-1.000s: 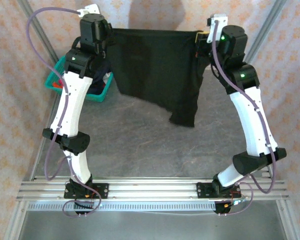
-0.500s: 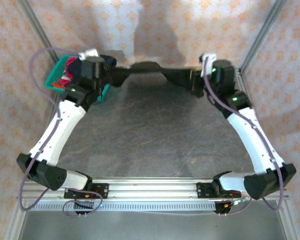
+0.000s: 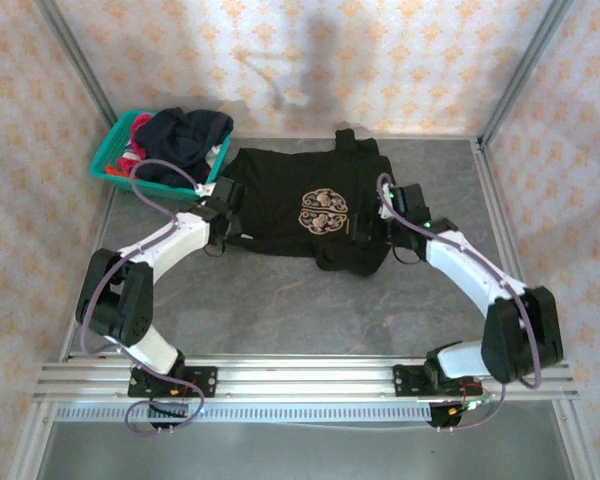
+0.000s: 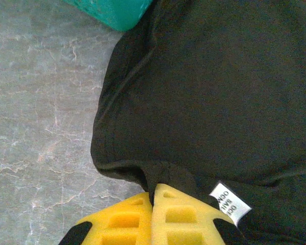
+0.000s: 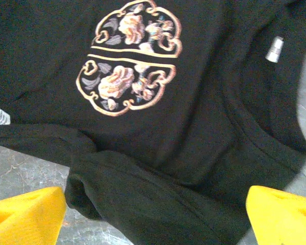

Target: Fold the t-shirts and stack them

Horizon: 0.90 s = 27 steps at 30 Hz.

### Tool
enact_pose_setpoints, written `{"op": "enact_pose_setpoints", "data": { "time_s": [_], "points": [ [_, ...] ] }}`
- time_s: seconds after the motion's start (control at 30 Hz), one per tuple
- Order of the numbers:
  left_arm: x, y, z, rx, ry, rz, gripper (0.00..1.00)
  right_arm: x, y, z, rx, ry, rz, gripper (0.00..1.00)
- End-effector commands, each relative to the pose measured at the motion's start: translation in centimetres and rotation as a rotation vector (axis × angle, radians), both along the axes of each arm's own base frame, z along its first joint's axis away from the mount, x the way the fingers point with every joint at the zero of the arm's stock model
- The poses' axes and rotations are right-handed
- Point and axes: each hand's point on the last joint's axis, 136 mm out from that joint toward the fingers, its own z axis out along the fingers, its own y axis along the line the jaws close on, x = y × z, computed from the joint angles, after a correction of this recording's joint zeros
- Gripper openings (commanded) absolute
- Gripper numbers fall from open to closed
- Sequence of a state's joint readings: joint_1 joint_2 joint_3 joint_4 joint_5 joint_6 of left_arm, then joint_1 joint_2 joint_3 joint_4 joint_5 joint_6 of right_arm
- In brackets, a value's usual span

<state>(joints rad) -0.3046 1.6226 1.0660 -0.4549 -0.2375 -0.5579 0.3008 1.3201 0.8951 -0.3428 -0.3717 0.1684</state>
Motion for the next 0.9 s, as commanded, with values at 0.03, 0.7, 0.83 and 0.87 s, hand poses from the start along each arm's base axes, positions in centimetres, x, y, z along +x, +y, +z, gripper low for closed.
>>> {"op": "enact_pose_setpoints", "data": {
  "time_s": [0.03,0.7,0.83,0.87],
  "points": [
    [-0.3,1.2,-2.3,0.029,0.018,0.079,0.00,-0.3,-4.3,-0.5,0.057,0.029,-0.289,0.87],
    [-1.7,2.0,-3.8,0.020,0.008,0.142,0.00,-4.5,3.4,-8.7,0.416,0.338,-0.298,0.70],
    [-1.9,2.2,-3.2,0.024,-0.002,0.142,0.00,-3.7,3.9,-9.3,0.435,0.346,-0.309,0.46],
    [-1.9,2.3,-3.1,0.029,-0.003,0.140,0.00,-3.4,4.0,-8.8,0.439,0.339,-0.309,0.32]
  ]
}}
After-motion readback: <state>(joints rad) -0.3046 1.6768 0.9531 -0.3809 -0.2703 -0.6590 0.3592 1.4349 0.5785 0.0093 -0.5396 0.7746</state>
